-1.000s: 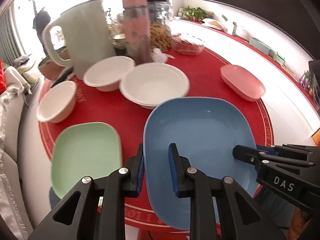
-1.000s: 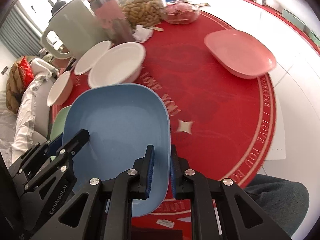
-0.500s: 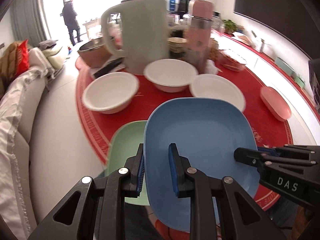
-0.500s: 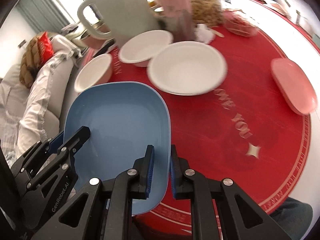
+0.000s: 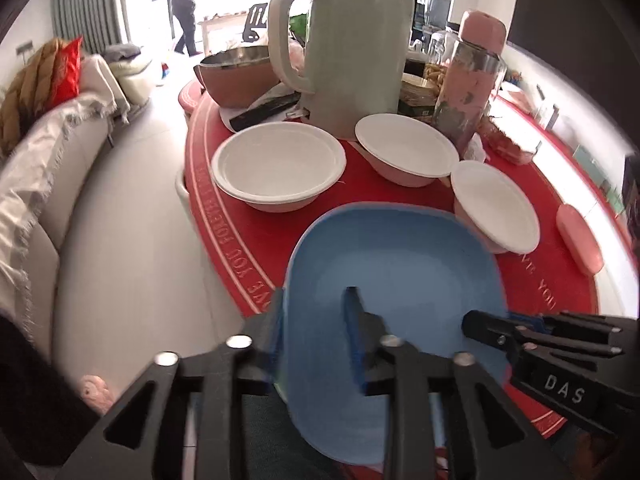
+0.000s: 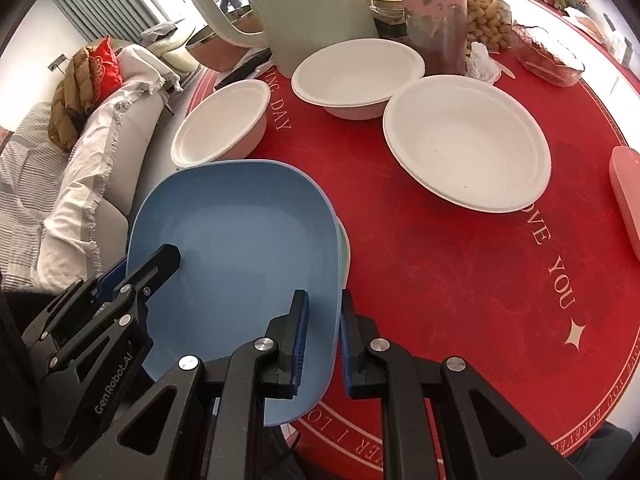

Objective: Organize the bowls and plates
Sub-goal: 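Lift the blue plate with both grippers and lower it onto the green plate, then open both grippers off the blue plate and move toward the pink plate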

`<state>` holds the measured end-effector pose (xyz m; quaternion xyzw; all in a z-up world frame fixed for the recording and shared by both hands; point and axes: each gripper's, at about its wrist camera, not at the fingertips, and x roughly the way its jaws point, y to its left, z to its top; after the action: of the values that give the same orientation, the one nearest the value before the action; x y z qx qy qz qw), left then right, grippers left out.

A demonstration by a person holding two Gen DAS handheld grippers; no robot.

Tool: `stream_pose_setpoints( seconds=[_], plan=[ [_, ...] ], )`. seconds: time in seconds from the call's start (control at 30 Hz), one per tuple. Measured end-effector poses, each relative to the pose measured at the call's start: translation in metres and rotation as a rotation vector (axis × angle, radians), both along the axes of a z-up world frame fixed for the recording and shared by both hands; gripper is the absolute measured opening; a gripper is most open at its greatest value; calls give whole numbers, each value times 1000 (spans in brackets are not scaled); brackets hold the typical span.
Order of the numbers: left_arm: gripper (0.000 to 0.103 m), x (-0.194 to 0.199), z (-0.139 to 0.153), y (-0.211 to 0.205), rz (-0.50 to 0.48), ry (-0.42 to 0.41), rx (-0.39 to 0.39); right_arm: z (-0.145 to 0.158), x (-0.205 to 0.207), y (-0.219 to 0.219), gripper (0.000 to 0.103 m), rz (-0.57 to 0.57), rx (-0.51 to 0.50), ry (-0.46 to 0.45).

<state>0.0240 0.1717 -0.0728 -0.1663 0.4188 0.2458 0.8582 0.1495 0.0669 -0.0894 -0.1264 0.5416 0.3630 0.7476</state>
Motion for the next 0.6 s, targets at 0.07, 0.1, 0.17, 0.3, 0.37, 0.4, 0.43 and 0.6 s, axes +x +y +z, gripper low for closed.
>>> stream_pose_setpoints(
  seconds=[0.07, 0.1, 0.17, 0.3, 0.37, 0.4, 0.43, 0.6],
  plan=[
    [84, -4, 1, 1, 21, -26, 5, 3, -1, -3, 16, -8, -9, -19],
    [84, -6, 3, 0, 32, -48, 21, 3, 0, -5, 17, -9, -13, -22],
    [84, -8, 8, -3, 31, -74, 42, 2, 3, -12, 56, -16, -32, -26],
    [86, -4, 14, -9, 2, -84, 21, 3, 16, -40, 92, -66, -45, -108],
    [86, 3, 15, -17, -22, -76, 16, 7, 25, -62, 92, -106, -34, -114],
    [86, 9, 16, -25, -44, -71, 15, 8, 30, -74, 92, -131, -30, -114],
    [86, 14, 17, -33, -64, -68, 17, 9, 34, -83, 92, -149, -28, -116],
    [86, 50, 19, -78, -198, -34, -7, 12, 64, -146, 92, -289, -16, -138]
  ],
)
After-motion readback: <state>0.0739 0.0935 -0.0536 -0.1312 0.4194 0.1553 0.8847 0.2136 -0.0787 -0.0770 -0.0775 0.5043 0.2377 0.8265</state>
